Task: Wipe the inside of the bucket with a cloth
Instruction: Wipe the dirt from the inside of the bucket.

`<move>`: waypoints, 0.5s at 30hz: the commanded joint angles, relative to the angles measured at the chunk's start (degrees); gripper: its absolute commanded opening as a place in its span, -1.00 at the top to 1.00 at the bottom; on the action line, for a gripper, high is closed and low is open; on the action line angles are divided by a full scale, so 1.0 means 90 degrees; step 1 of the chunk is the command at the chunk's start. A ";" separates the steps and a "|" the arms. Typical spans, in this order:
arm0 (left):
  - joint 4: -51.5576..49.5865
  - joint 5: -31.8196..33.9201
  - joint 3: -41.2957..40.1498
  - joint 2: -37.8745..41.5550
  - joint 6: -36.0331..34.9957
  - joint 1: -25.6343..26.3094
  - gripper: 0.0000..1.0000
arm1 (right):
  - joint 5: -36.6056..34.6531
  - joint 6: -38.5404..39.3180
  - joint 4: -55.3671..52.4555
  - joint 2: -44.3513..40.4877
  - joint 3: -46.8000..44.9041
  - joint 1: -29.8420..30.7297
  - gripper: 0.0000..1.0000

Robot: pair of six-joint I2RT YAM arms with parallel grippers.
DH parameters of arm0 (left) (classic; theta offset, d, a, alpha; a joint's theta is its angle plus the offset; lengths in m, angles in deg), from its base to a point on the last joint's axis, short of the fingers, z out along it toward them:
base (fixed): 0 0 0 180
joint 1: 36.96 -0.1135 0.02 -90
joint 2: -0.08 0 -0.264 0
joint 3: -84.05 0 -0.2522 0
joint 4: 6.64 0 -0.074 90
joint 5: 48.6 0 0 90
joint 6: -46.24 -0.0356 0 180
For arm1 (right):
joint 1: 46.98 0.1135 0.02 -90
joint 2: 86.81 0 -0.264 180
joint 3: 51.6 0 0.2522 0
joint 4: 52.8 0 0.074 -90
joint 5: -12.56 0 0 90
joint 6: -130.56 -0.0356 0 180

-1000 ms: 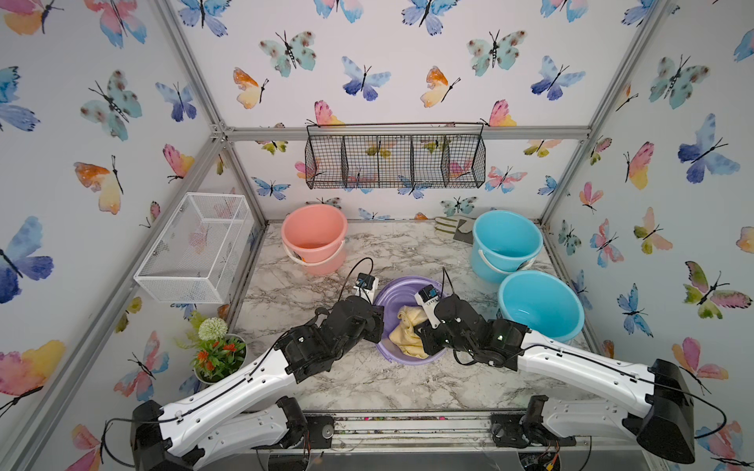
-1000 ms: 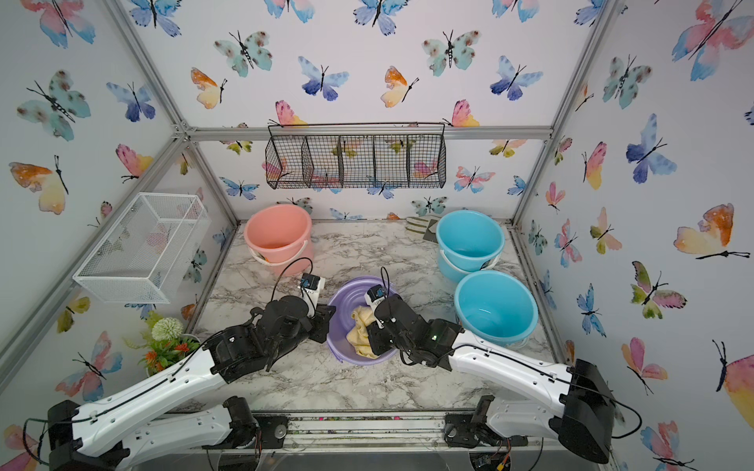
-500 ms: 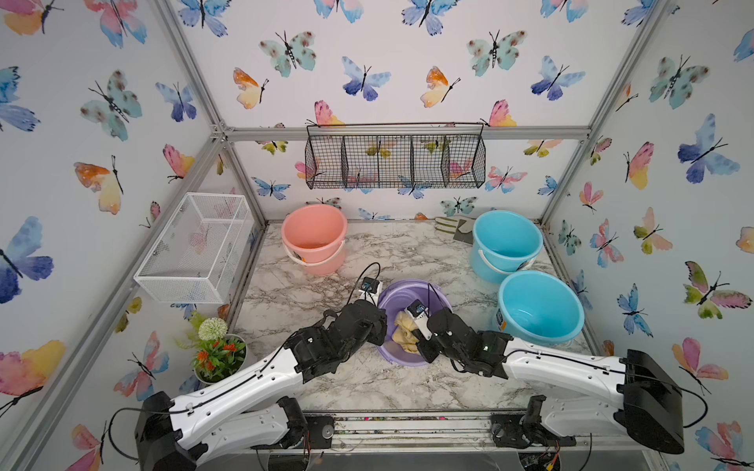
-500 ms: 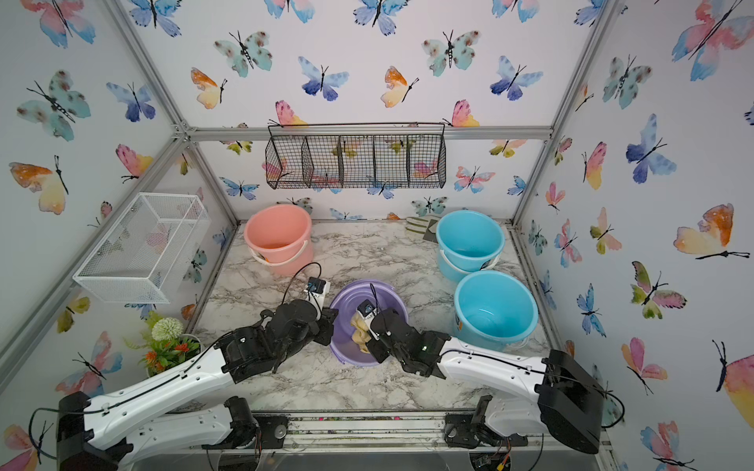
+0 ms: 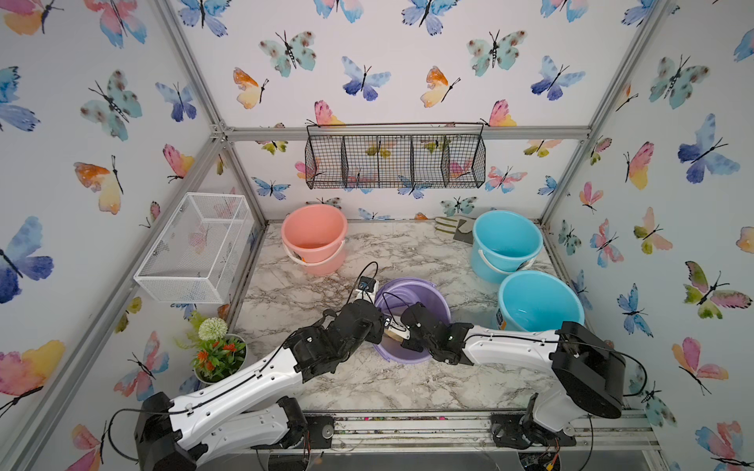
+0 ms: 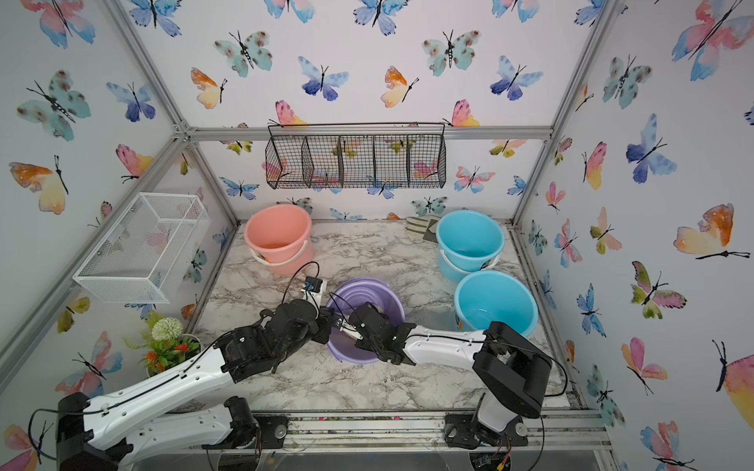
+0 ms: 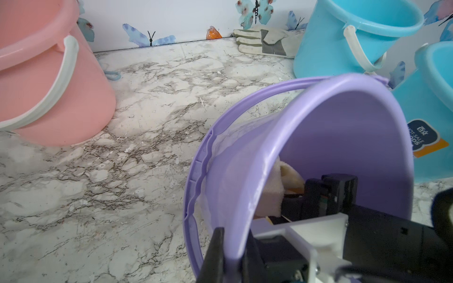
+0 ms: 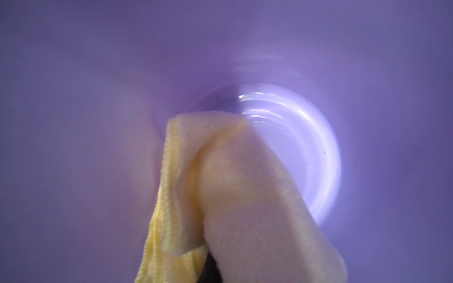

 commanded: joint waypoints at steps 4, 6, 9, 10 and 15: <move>0.0173 -0.0377 0.0054 0.0318 0.0181 0.0108 1.00 | -0.0941 0.2449 0.2548 0.0199 -0.0605 0.0040 0.96; 0.0171 -0.0381 0.0005 0.0384 0.0203 0.0108 1.00 | -0.1110 0.3040 0.3073 0.0302 -0.0781 0.0045 0.96; 0.0101 -0.0385 0.0009 0.0429 0.0204 0.0108 1.00 | -0.1176 0.3786 0.3547 0.0424 -0.0977 0.0035 0.96; 0.0080 -0.0396 0.0014 0.0439 0.0193 0.0102 1.00 | -0.1163 0.4015 0.3579 0.0466 -0.1004 0.0035 0.96; 0.0011 -0.0406 0.0005 0.0502 0.0162 0.0108 1.00 | -0.1705 0.4706 0.3171 0.0820 -0.0696 0.0035 0.96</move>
